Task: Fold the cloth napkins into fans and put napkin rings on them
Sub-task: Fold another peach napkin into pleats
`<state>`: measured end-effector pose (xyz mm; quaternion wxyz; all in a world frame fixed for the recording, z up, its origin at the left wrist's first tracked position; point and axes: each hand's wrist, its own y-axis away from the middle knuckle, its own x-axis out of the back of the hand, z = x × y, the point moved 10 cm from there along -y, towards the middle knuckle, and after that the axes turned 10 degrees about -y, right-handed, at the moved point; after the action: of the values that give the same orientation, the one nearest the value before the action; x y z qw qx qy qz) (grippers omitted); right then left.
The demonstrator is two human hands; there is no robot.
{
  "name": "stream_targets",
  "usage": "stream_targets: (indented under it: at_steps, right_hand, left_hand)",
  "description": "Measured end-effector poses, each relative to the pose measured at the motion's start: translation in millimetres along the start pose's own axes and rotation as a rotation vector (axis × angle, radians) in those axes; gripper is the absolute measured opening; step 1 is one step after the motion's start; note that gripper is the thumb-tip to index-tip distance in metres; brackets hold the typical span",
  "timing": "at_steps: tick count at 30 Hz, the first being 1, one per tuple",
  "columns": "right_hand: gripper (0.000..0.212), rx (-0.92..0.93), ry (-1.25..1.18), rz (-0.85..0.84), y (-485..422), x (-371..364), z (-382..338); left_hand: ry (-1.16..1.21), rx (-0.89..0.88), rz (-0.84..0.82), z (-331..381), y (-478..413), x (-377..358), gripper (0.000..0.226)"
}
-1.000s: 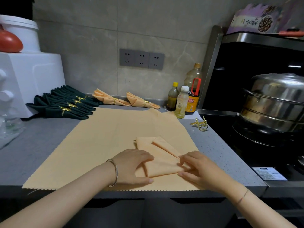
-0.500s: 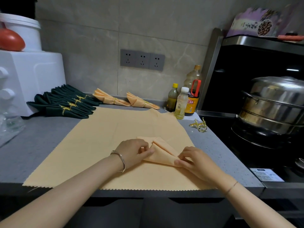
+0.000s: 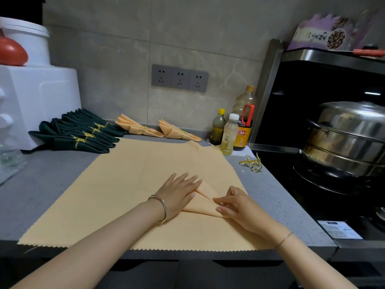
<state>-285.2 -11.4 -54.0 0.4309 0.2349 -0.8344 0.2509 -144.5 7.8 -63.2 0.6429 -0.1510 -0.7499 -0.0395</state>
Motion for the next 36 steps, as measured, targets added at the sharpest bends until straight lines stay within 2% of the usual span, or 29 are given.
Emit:
stream_targets:
  at_steps: [3, 7, 12, 15, 18, 20, 22, 25, 27, 29, 30, 31, 32, 34, 36]
  right_hand:
    - [0.032, 0.014, -0.024, 0.024, -1, 1, 0]
    - [0.029, 0.043, -0.012, 0.042, 0, 1, -1]
    - [0.045, 0.273, 0.194, 0.021, 12, -6, -30]
    - [0.046, 0.413, 0.369, 0.039, 16, -13, -42]
    - [0.044, 0.381, 0.376, 0.002, 6, -19, -42]
    - [0.046, 0.417, 0.452, 0.049, 0, -20, -47]
    - [0.042, 0.421, 0.518, 0.086, -4, -25, -47]
    - [0.035, 0.362, 0.567, 0.051, -13, -29, -48]
    - [0.038, 0.231, 0.438, 0.060, -20, -14, -37]
    - [0.030, 0.094, 0.096, 0.070, -26, 3, -30]
    - [0.021, 0.020, -0.124, 0.054, -30, 11, -26]
    - [0.022, -0.057, -0.307, 0.026, -33, 17, -22]
    - [0.025, -0.151, -0.437, -0.037, -34, 18, -18]
    - [0.018, -0.333, -0.648, -0.263, -27, 4, -16]
    - [0.008, -0.447, -0.851, -0.462, -20, -15, -21]
  left_hand:
    - [0.006, -0.022, -0.065, -2, -6, -13, 0.047]
    - [0.193, -0.016, -0.097, -6, -7, -26, 0.046]
    - [0.324, 0.001, -0.107, -8, -7, -33, 0.045]
    - [0.367, 0.005, -0.114, -9, -8, -35, 0.045]
    - [0.379, 0.009, -0.116, -10, -7, -35, 0.045]
    - [0.391, 0.011, -0.114, -11, -8, -34, 0.045]
    - [0.393, 0.009, -0.122, -10, -7, -33, 0.045]
    - [0.383, 0.024, -0.127, -9, -4, -28, 0.046]
    - [0.439, 0.061, -0.056, -13, 2, -12, 0.046]
    - [0.453, 0.072, 0.121, -21, 14, 17, 0.052]
    - [0.400, 0.047, 0.229, -22, 23, 36, 0.061]
    - [0.326, 0.011, 0.326, -23, 33, 54, 0.070]
    - [0.239, -0.027, 0.405, -22, 42, 67, 0.077]
    - [0.046, -0.114, 0.497, -15, 58, 79, 0.083]
    - [-0.143, -0.217, 0.469, -3, 68, 74, 0.082]
